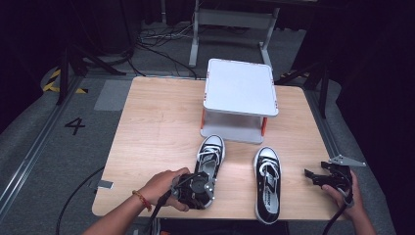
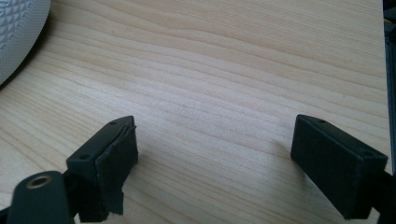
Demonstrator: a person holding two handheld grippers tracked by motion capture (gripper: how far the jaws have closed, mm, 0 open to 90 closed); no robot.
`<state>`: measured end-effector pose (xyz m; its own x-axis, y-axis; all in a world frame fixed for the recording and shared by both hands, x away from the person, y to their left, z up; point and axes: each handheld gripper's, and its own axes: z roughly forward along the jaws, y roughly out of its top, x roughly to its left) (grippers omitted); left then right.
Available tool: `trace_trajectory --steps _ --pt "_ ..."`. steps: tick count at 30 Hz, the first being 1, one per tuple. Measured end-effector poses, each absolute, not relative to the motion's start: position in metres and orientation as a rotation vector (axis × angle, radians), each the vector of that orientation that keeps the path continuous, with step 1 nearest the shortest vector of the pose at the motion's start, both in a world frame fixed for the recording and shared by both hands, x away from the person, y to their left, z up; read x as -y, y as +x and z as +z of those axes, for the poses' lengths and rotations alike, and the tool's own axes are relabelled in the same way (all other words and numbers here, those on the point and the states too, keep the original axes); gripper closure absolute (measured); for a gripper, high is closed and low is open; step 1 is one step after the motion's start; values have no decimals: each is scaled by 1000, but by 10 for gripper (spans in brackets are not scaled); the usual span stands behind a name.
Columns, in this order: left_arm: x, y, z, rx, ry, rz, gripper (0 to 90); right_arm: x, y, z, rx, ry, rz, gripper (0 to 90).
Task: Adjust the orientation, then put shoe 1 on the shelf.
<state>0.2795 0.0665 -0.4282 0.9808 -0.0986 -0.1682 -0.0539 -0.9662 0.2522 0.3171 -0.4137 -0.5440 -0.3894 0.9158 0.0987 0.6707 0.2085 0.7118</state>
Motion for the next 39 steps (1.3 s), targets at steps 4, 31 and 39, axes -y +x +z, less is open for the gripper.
trace_trajectory --steps 4,31,39 --pt "-66 279 -423 102 2865 -270 796 414 316 -544 -2141 1484 984 151" --pt "-109 298 -374 -58 2953 -91 768 415 315 -544 -2143 1480 986 153" --pt "-105 320 -350 -60 2976 23 768 415 315 -544 -2144 1479 986 153"
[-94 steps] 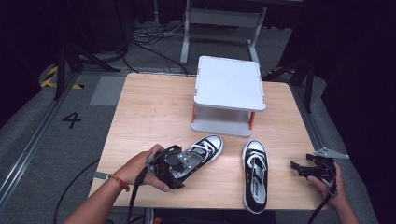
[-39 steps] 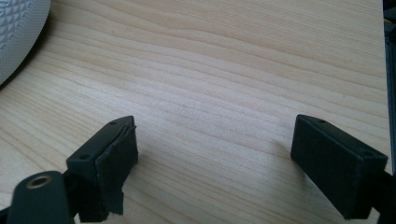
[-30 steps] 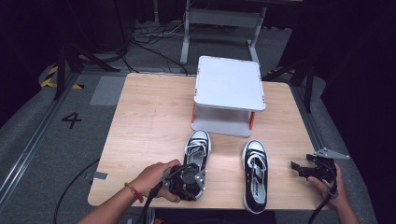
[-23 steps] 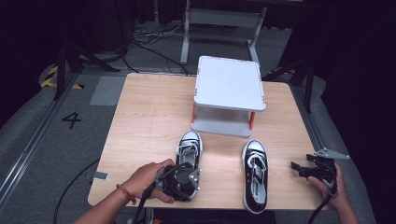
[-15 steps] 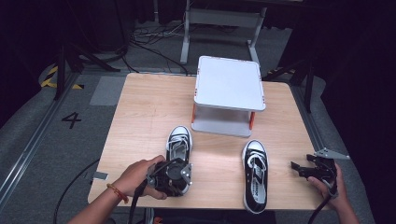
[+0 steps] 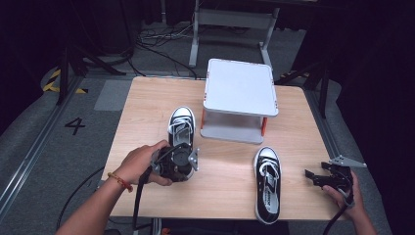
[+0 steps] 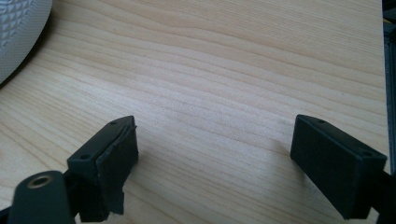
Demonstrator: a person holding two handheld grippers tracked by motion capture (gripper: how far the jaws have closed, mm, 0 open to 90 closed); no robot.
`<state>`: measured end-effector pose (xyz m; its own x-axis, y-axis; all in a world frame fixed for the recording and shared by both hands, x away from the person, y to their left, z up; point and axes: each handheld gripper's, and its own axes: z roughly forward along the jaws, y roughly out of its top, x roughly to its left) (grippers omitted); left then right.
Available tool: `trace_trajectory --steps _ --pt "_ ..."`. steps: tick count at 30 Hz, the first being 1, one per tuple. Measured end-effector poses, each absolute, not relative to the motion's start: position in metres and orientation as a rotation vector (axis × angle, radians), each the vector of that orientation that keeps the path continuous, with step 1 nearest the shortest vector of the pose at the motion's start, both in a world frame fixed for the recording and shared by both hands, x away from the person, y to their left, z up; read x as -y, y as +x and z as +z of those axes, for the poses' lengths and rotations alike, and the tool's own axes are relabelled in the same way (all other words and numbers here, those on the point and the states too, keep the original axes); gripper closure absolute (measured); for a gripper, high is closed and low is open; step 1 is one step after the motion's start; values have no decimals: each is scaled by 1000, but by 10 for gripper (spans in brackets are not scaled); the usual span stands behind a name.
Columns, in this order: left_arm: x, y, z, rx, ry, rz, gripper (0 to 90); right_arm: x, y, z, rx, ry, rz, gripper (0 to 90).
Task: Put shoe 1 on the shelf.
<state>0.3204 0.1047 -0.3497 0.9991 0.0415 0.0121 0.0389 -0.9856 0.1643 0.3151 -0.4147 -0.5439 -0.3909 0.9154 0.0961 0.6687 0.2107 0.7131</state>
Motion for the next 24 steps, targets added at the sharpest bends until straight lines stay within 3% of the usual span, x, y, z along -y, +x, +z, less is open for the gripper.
trace_trajectory --steps 24 --pt "-92 362 -273 -24 2983 263 765 415 314 -544 -2147 1473 988 153"
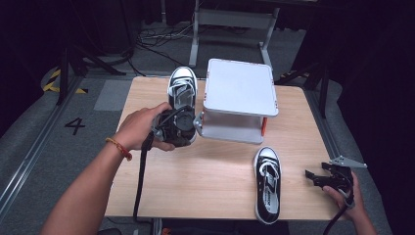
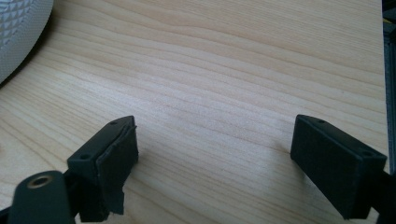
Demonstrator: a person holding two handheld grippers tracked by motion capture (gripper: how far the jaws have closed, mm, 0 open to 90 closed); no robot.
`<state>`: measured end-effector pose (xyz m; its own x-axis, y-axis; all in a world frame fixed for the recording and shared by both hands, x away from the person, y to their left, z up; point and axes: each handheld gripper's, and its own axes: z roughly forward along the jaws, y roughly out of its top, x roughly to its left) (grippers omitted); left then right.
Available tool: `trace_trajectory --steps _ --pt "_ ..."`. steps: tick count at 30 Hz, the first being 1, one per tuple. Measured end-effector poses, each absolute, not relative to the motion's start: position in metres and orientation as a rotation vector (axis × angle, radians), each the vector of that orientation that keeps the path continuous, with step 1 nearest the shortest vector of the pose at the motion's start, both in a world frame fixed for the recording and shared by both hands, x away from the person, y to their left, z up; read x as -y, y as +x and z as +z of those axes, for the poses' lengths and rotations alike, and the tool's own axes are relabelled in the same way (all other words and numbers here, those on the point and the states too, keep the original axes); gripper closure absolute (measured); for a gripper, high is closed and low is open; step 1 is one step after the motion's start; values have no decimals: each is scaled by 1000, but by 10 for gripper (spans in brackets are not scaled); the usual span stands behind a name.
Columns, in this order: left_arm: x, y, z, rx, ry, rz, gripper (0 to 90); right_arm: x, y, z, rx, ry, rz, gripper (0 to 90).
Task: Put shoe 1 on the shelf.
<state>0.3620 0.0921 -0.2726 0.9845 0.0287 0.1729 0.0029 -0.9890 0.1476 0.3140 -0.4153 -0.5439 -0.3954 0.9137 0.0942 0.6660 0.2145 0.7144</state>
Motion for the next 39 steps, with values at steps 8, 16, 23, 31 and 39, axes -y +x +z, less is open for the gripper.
trace_trajectory --steps 8,16,23,31,39 --pt "-79 373 -259 23 2984 270 765 415 314 -544 -2147 1474 987 153" --pt "-56 387 -247 74 2954 284 764 415 314 -544 -2147 1474 988 153" --pt "-36 404 -250 96 2938 276 763 415 313 -544 -2147 1480 986 153" --pt "-10 430 -253 131 2936 252 760 416 313 -544 -2147 1476 987 153" --pt "6 455 -259 113 2941 246 757 416 312 -544 -2148 1472 988 154"
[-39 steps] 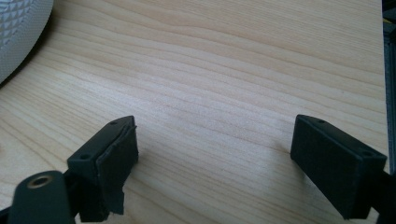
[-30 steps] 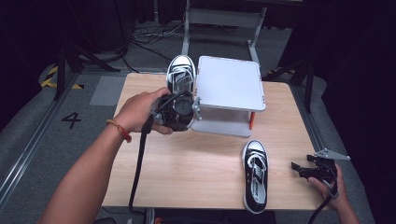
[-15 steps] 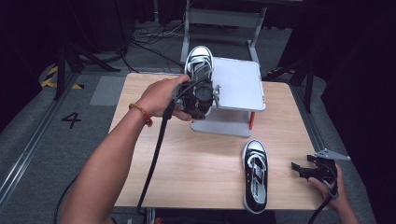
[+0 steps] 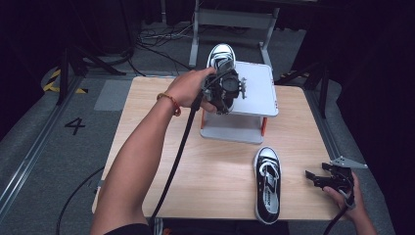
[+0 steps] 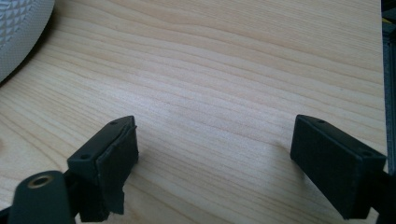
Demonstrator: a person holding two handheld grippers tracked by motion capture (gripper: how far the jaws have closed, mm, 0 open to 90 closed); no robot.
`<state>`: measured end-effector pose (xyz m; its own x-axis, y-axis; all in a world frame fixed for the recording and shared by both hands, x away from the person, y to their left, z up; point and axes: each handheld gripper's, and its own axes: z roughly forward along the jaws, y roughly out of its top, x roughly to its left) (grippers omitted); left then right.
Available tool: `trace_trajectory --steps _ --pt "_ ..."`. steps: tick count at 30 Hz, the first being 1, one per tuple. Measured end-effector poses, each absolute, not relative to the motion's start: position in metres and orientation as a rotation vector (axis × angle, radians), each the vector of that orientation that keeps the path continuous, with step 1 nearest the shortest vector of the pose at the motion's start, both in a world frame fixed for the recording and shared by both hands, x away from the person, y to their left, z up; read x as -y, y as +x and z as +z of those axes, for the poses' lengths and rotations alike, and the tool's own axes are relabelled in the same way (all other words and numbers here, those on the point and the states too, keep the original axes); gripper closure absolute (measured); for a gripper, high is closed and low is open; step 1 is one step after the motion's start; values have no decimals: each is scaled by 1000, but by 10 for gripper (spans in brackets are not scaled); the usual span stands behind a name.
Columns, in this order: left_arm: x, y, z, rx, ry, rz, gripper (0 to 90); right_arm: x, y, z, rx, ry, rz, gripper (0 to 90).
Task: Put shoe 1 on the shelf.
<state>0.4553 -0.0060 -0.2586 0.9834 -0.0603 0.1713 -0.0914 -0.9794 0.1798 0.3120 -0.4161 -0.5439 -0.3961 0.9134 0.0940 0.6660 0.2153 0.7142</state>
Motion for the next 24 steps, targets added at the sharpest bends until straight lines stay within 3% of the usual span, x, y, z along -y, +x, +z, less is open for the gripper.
trace_trajectory --steps 9,18,22,24 --pt "23 484 -273 95 2979 216 748 416 311 -544 -2147 1465 987 155" --pt "28 490 -283 98 2988 257 670 416 310 -544 -2150 1466 986 155" --pt "27 488 -283 56 2952 334 590 416 310 -544 -2150 1467 986 155" --pt "24 487 -280 24 2916 357 490 416 310 -544 -2150 1465 985 155"
